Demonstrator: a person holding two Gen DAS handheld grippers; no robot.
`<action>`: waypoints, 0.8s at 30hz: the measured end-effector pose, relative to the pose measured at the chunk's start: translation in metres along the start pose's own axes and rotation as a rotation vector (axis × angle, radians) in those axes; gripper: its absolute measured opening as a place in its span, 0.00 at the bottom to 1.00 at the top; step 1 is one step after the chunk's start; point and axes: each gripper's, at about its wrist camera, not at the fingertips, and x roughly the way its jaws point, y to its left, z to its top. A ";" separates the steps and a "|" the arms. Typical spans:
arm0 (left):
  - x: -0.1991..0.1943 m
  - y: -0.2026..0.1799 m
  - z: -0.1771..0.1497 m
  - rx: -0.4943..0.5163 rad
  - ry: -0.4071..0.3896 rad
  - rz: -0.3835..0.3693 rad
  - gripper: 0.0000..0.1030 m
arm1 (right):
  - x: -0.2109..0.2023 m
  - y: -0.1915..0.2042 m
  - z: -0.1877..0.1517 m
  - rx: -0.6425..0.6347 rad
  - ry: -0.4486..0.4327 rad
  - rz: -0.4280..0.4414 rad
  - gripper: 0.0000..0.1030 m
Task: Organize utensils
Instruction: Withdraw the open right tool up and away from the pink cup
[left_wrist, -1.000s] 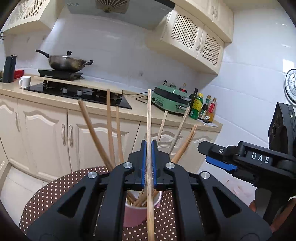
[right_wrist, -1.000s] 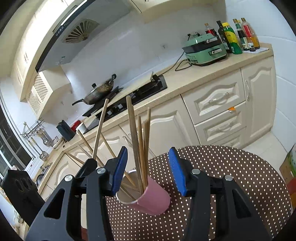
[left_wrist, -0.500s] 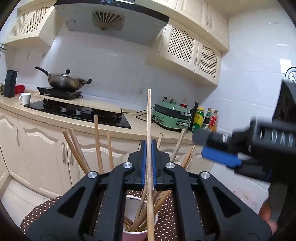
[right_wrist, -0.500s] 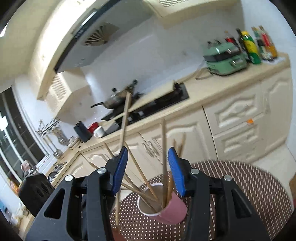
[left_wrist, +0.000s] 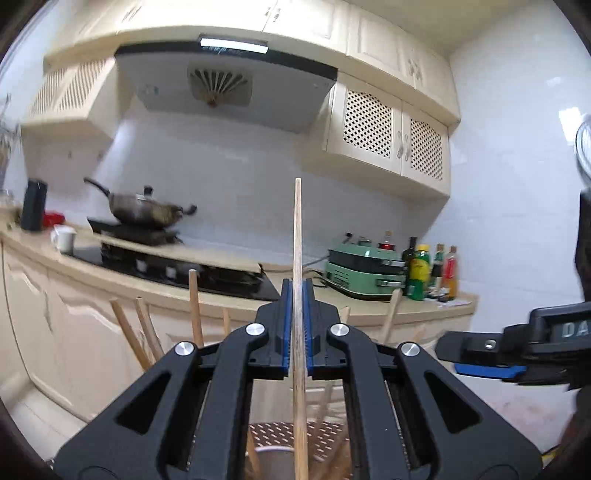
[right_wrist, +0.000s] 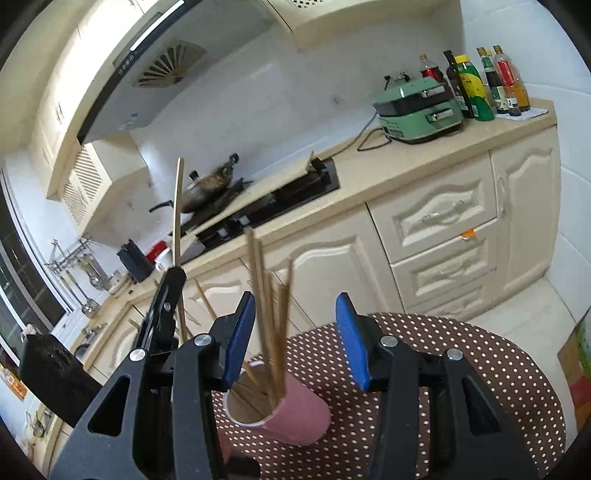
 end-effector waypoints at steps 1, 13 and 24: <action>0.002 -0.002 -0.004 0.019 -0.006 0.012 0.06 | 0.005 -0.002 -0.002 0.005 0.017 -0.006 0.42; 0.007 -0.006 -0.020 0.060 0.045 -0.013 0.06 | 0.038 -0.018 -0.009 0.092 0.097 0.079 0.42; 0.015 -0.006 -0.023 0.069 0.138 0.002 0.06 | 0.040 -0.013 -0.007 0.085 0.127 0.084 0.42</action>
